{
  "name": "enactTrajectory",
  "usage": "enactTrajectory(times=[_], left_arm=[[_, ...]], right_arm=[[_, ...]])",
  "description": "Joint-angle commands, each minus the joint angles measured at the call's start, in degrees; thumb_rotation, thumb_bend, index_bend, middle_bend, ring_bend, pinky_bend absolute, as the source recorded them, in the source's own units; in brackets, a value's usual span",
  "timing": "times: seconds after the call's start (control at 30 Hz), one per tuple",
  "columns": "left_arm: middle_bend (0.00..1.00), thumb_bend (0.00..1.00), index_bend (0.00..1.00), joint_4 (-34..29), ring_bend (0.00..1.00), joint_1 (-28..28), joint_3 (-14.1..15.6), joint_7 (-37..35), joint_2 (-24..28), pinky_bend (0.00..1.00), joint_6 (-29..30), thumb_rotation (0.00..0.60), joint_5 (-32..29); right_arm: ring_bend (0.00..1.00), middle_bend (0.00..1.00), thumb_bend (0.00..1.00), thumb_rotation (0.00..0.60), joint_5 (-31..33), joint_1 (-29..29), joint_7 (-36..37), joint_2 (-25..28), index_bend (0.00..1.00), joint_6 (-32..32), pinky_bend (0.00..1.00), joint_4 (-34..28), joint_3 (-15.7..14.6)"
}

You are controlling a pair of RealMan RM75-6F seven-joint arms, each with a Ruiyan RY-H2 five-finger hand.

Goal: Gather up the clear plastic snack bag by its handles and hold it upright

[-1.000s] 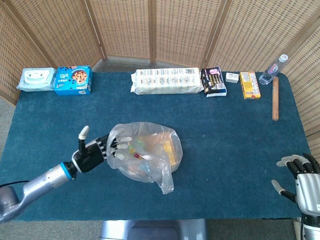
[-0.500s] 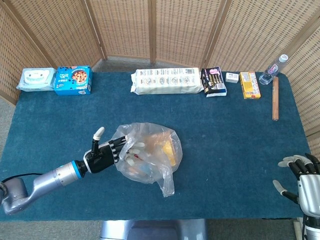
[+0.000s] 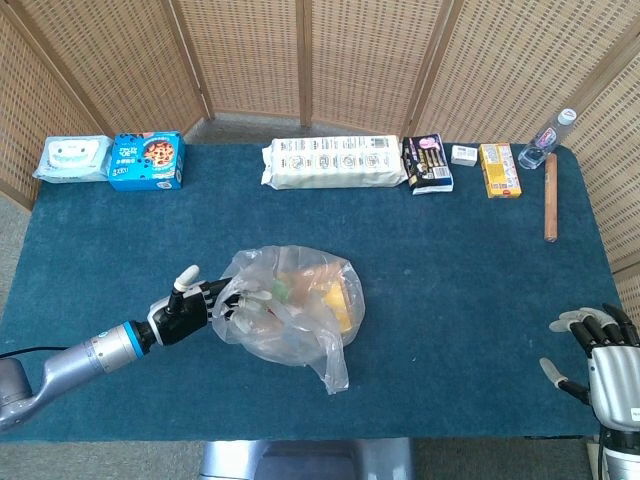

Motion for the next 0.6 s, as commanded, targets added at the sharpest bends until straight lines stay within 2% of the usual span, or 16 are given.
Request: enactTrajectory(times=[0.03,0.23,0.43,0.6], left_arm=[[0.23,0.11,0.24,-0.20,0.21,-1.01,-0.05,0.08,-0.62,0.35,-0.78,0.000,0.48],[0.23,0.11,0.26,1.62,0.21,-3.87,0.98,-3.83,-1.07,0.37,0.17,0.000,4.41],[0.31,0.09,0.43,4.40,0.26,-4.91,2.70,-9.21,-0.96,0.43,3.33,0.000,6.19],[0.43,0.08,0.54,5.84,0.38,-5.16,3.63,-12.37,-0.84,0.52,6.00,0.000,6.40]], right_arm=[[0.27,0.37,0.20,0.600,-0.08,0.06,-0.10,-0.03,0.41,-0.07,0.14,-0.12,-0.01],[0.27,0.37,0.20,0.600,-0.21,0.07,-0.26,0.08,0.41,0.11,0.14,-0.33,0.06],[0.27,0.37,0.20,0.600,-0.16,0.18,0.13,0.00,0.41,0.03,0.14,-0.13,0.10],[0.27,0.37,0.20,0.600,-0.29,0.31,0.37,-0.12,0.41,0.09,0.14,0.10,0.19]])
